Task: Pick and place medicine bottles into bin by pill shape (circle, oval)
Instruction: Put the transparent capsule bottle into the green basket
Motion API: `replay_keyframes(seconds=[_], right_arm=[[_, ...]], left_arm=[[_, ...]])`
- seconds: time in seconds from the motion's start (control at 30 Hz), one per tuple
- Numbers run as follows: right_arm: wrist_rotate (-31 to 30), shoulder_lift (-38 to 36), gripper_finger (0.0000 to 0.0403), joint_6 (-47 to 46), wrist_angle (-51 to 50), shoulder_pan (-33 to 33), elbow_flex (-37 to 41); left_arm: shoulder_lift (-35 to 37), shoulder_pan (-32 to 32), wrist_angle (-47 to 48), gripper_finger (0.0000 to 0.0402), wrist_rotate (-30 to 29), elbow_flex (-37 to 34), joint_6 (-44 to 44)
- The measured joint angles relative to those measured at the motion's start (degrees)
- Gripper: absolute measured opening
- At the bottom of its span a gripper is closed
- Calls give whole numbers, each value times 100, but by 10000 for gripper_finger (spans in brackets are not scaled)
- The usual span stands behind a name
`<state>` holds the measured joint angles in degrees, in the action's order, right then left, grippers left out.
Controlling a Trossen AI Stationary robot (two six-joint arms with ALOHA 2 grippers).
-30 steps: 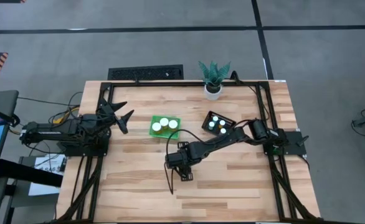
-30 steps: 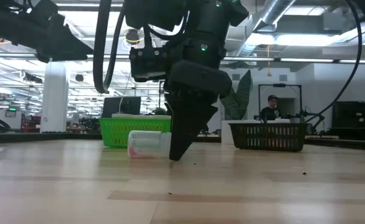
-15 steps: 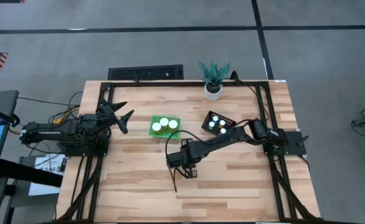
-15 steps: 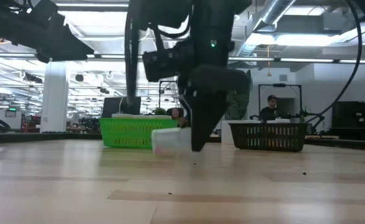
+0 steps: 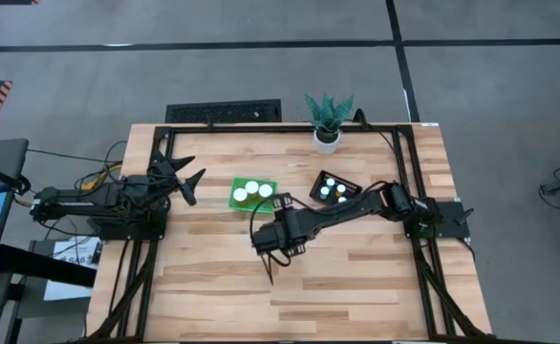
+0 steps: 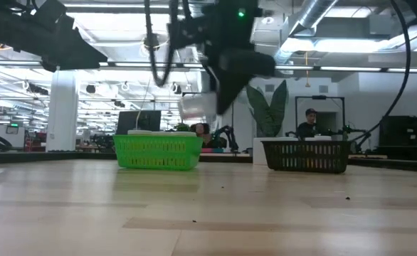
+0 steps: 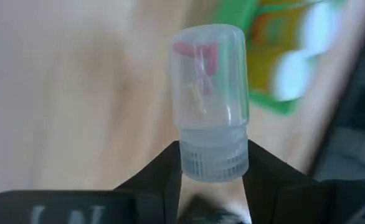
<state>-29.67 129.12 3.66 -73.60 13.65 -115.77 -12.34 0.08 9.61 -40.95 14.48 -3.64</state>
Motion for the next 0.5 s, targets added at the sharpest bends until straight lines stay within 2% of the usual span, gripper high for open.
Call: replay_keyframes(seconds=[0.1, 0.2, 0.5], right_arm=[[-618, 0, 146, 539, 49, -45, -176], [-925, -9, 158, 958, 102, -166, -229], [-1146, -9, 151, 1616, 55, -627, -214]], left_arm=[[0, 0, 0, 251, 0, 0, 0], [0, 0, -2, 251, 0, 0, 0], [0, 1, -2, 251, 0, 0, 65]])
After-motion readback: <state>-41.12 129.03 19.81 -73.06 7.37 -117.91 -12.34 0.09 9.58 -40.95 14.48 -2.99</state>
